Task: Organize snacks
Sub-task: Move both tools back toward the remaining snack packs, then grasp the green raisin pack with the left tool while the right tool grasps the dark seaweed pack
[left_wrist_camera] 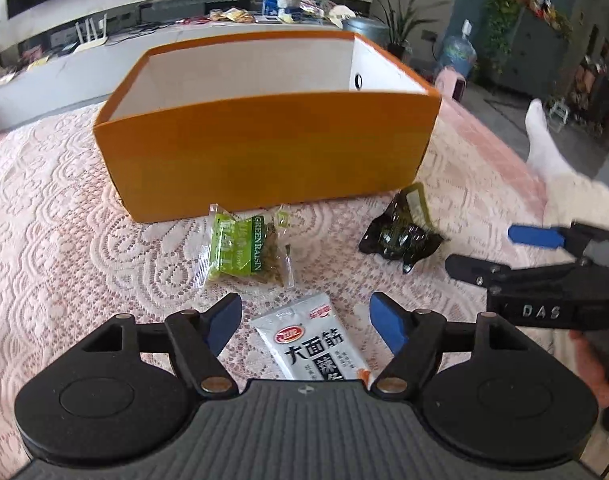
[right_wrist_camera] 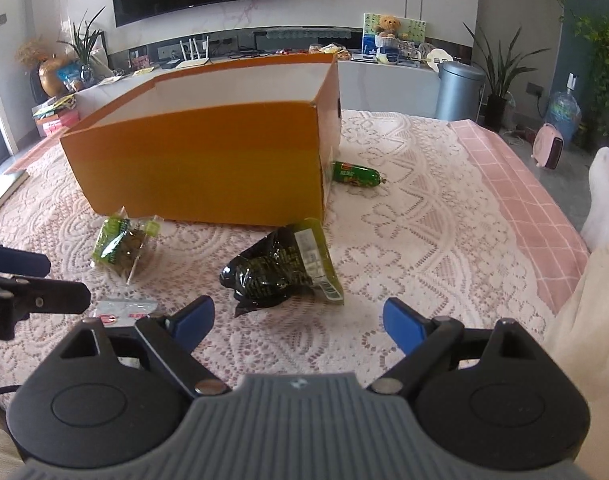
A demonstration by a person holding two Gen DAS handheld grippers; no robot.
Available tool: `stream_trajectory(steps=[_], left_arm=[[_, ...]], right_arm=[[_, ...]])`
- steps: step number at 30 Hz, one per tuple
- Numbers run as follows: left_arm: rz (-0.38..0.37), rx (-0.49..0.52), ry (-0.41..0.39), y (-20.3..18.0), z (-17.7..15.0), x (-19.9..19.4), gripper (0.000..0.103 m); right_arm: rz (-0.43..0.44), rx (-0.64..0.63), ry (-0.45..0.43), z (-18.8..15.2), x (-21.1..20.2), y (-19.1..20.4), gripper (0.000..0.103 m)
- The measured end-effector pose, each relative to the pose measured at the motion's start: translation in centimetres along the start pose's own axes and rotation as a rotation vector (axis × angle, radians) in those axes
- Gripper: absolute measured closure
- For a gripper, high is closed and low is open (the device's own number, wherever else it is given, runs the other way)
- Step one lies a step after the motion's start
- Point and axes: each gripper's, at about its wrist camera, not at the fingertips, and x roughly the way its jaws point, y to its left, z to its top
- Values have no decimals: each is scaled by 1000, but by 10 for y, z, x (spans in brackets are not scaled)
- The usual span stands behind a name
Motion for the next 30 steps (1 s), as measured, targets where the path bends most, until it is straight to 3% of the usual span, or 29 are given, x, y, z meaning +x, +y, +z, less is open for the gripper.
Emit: stream_trajectory(steps=[6, 11, 16, 24, 30], left_arm=[[-14, -17, 53, 3, -3, 20, 18], [51, -8, 17, 10, 7, 23, 16], [90, -58, 23, 27, 17, 35, 15], [76, -77, 8, 37, 24, 50, 15], [105, -48, 16, 37, 28, 66, 14]], right_arm=[[7, -22, 30, -1, 14, 3, 19], [32, -24, 43, 6, 21, 3, 19], [45, -118, 41, 20, 34, 16, 24], [90, -70, 80, 25, 53, 13, 24], [77, -105, 94, 23, 66, 22, 24]])
